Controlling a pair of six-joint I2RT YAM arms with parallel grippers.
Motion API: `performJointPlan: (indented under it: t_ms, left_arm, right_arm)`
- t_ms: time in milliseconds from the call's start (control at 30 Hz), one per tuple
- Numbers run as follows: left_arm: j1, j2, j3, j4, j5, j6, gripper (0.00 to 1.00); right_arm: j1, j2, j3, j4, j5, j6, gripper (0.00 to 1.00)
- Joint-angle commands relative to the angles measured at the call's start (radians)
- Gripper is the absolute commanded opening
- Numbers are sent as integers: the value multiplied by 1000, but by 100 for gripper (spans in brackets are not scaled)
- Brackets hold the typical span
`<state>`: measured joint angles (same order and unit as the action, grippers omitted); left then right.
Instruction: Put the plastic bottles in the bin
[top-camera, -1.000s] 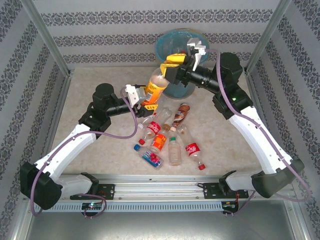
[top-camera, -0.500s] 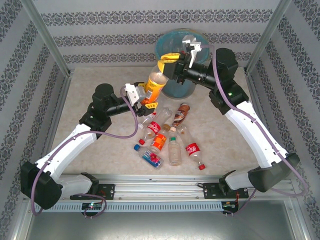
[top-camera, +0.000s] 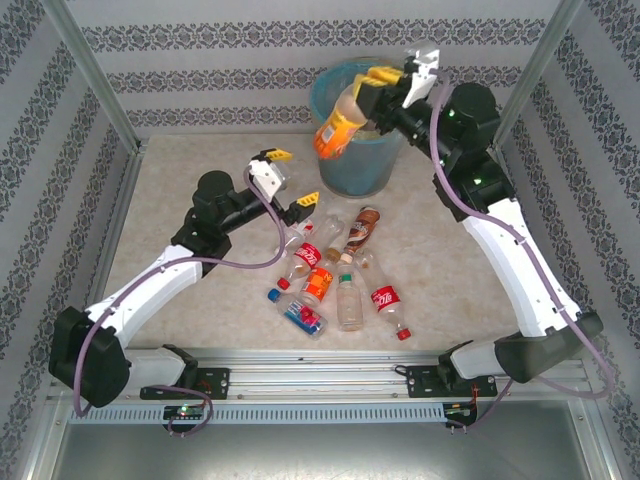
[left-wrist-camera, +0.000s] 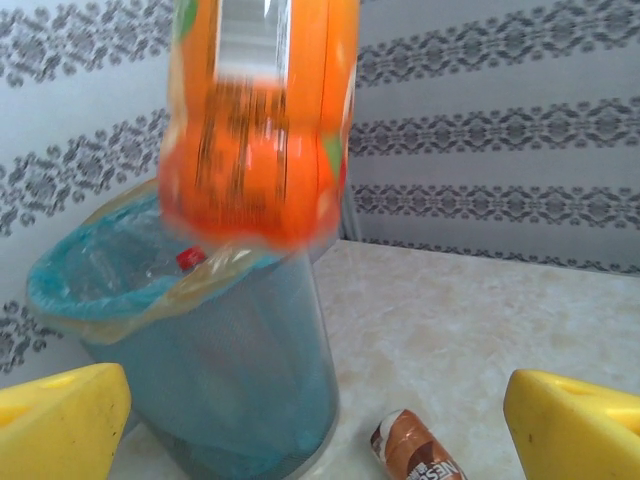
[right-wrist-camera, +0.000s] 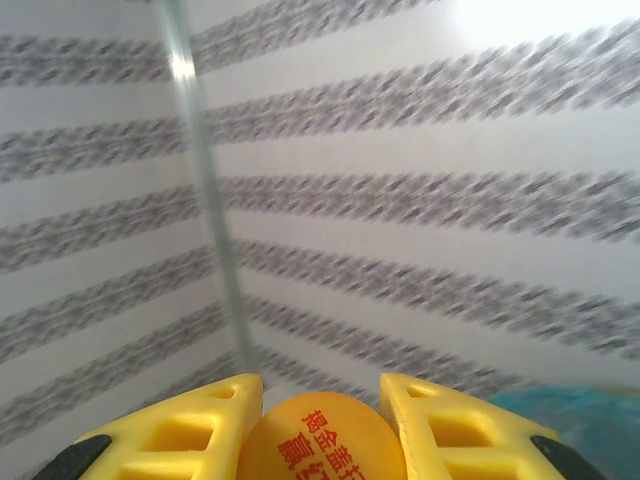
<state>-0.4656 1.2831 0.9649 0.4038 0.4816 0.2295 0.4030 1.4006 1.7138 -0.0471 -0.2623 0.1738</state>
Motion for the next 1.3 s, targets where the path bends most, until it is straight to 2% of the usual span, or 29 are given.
performJointPlan:
  t_ms: [0,200,333,467,700,1000,1267]
  left_arm:
    - [-11,40,5,94,-49,-86,97]
    - [-10,127,51,96,3,-137,96]
    - [-10,189,87,84,-3,-96,95]
    - [-7,249,129,69,-16,-56,94]
    - [-2,320,143,122,-9,-72,92]
    - [11,364,146,139,-1,-96,92]
    - [25,386,147,159,6,-119,92]
  right_arm:
    - [-23,47,71,51,181,-90,0]
    - [-55,195,202,39,260,-196,0]
    - [-62,352,367,-16,299,-280,0]
    - [-78,511,525,-82,297,-308,0]
    - [-98,756,771,-260,280,-343,0]
    - [-126,891,808,-302,216,-268,0]
    - [-131,951,799,-326,165,-220,0]
